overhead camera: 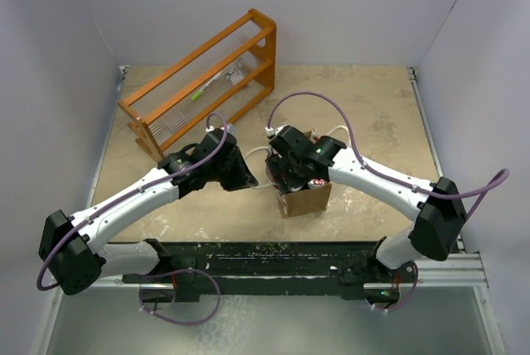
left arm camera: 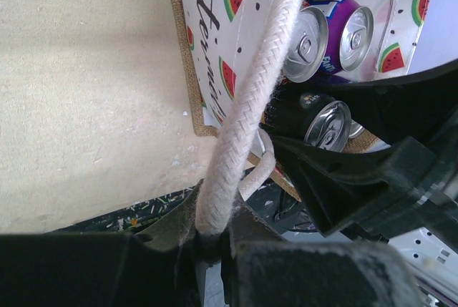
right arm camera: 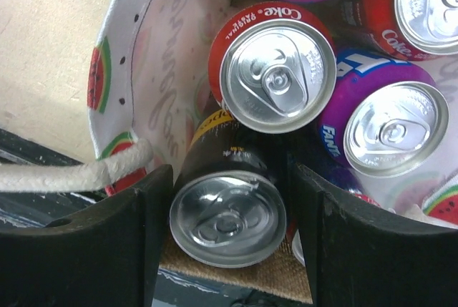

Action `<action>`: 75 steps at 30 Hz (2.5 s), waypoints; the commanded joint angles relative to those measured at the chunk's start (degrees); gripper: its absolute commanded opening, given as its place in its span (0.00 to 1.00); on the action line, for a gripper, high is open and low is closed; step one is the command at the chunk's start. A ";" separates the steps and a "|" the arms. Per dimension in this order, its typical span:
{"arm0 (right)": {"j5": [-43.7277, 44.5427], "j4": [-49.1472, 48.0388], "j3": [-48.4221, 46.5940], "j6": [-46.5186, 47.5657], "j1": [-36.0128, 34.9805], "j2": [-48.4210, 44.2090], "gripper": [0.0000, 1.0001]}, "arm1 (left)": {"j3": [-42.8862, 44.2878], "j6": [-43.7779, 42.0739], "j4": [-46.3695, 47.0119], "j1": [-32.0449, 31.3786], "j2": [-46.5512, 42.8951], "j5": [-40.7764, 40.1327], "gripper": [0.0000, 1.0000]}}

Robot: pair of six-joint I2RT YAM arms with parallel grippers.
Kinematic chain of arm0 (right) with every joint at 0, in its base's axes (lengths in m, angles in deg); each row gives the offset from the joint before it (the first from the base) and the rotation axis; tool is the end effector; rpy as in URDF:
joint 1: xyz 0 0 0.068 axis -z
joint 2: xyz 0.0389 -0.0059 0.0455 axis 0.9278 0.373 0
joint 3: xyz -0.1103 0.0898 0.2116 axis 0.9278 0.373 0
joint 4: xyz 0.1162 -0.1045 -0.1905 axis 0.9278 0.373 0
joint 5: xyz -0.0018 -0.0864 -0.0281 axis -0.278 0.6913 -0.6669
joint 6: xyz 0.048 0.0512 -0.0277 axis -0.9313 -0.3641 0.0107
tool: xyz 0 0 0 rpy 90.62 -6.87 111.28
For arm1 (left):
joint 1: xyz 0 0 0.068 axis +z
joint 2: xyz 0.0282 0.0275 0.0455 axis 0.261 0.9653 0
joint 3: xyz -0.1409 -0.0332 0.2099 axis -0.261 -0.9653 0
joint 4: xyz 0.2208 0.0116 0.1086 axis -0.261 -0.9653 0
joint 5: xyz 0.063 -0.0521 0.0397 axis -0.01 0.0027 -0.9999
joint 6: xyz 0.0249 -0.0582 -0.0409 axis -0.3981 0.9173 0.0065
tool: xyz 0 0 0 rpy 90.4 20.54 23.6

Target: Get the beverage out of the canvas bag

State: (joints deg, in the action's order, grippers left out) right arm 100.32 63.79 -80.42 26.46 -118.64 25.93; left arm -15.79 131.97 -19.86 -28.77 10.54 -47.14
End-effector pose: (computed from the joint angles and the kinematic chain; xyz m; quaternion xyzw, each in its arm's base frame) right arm 0.2068 0.2319 0.2468 -0.2072 0.9331 0.0904 0.2797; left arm 0.1868 -0.1863 0.2472 -0.1330 0.9196 -0.3146 0.1940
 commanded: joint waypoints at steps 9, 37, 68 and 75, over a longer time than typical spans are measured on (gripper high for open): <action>1.87 1.07 3.00 0.77 0.27 3.11 0.67 | -0.10 0.14 0.89 -0.03 -1.01 0.58 0.02; 5.23 1.87 0.40 -4.16 0.27 0.45 0.14 | 4.26 -1.82 -2.33 -0.03 2.10 4.41 0.00; 13.41 19.25 -17.93 -35.39 0.87 -8.84 0.00 | 10.42 -9.58 -7.50 0.48 4.77 7.22 0.00; 15.92 25.45 -25.74 -41.36 1.81 -7.70 0.00 | 10.29 -10.31 -7.57 0.63 3.80 5.88 0.00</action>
State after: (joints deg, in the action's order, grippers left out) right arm 112.67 85.61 -100.40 -9.12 -117.53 19.90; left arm -6.18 123.36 -27.37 -28.40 16.73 -41.10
